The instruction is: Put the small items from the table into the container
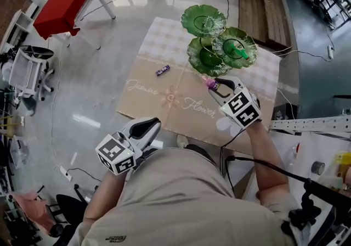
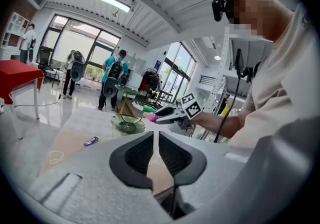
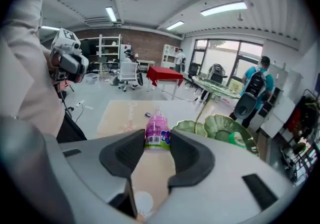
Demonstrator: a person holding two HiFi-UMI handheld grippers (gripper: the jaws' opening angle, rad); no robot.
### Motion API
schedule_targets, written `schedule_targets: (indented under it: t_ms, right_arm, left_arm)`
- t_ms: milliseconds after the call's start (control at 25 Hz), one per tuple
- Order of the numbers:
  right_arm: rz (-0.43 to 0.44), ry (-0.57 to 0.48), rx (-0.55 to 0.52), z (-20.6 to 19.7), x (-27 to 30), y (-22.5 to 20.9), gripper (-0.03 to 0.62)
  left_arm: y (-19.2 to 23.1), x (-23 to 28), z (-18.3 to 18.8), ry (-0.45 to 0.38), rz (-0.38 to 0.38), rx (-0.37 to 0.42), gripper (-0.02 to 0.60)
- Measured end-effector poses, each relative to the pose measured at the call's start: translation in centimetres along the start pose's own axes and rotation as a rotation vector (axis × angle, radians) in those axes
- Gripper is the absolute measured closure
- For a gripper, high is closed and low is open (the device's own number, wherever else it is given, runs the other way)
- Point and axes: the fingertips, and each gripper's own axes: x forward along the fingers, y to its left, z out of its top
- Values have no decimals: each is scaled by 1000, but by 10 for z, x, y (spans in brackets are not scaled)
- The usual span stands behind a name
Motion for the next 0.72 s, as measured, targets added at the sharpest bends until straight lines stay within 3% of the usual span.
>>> schedule_targets:
  t_ms: [160,400,720]
  right_arm:
    - [-109,-18,37,2,-20,-46,428]
    - [-235,44,90,-17,-24,-108,428]
    - [-282,122,110,-40,0,-150,427]
  left_arm:
    - [-5,6,1,6,-23,12,561]
    - [-4,-2,9,-6,-7,29,561]
    - [8,-24,-2,-16,56,-2,561]
